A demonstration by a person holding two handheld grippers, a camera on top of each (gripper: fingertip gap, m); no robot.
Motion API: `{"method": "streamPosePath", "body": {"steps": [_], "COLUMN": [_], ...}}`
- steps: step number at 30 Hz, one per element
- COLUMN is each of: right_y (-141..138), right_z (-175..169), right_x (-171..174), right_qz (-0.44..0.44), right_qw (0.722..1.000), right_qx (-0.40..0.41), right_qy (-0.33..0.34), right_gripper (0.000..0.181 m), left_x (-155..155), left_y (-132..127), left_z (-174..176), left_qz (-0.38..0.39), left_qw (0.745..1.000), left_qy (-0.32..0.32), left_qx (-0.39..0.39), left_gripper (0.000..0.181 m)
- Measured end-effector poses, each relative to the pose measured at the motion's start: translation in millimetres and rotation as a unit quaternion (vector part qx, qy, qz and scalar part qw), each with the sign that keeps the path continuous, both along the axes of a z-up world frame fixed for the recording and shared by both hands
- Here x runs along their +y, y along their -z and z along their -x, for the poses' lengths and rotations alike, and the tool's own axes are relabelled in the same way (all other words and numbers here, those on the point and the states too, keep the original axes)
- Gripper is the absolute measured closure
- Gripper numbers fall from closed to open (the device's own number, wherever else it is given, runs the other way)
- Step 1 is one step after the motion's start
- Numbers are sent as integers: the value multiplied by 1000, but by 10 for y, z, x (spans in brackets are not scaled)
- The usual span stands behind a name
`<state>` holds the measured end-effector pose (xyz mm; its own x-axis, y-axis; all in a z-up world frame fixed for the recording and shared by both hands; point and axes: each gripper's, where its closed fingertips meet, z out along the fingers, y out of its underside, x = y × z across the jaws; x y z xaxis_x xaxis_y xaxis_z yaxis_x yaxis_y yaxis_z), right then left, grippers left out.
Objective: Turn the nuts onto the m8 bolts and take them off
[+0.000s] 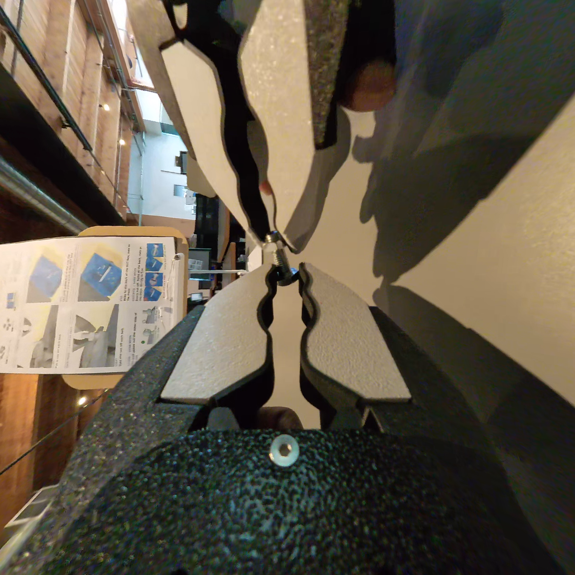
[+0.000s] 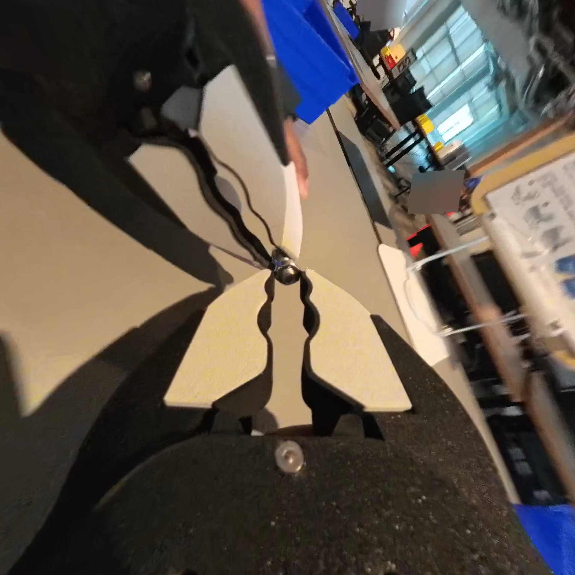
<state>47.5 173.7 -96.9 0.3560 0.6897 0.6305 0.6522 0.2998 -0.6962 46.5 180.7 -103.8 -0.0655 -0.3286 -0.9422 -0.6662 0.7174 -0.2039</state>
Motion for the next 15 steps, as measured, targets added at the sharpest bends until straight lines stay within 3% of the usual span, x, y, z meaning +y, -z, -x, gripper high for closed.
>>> {"method": "streamPosePath", "body": {"steps": [3, 5, 9, 15], "right_y": [87, 130, -11, -106], "right_z": [-13, -32, -40, -24], "right_x": [-47, -65, -34, 37], "right_qz": [-119, -153, -92, 47], "right_qw": [986, 976, 993, 996], "right_qx": [-109, -148, -64, 67], "right_qy": [-39, -49, -22, 19], "right_gripper": [166, 166, 141, 144], "left_x": [-71, -83, -29, 59], "left_y": [118, 152, 63, -62], "left_z": [-7, -25, -17, 23], "left_qz": [43, 48, 26, -15], "left_qw": [999, 998, 1000, 1000], "left_qy": [20, 21, 6, -18], "left_qx": [18, 20, 2, -16], "left_gripper": [168, 168, 168, 168]}}
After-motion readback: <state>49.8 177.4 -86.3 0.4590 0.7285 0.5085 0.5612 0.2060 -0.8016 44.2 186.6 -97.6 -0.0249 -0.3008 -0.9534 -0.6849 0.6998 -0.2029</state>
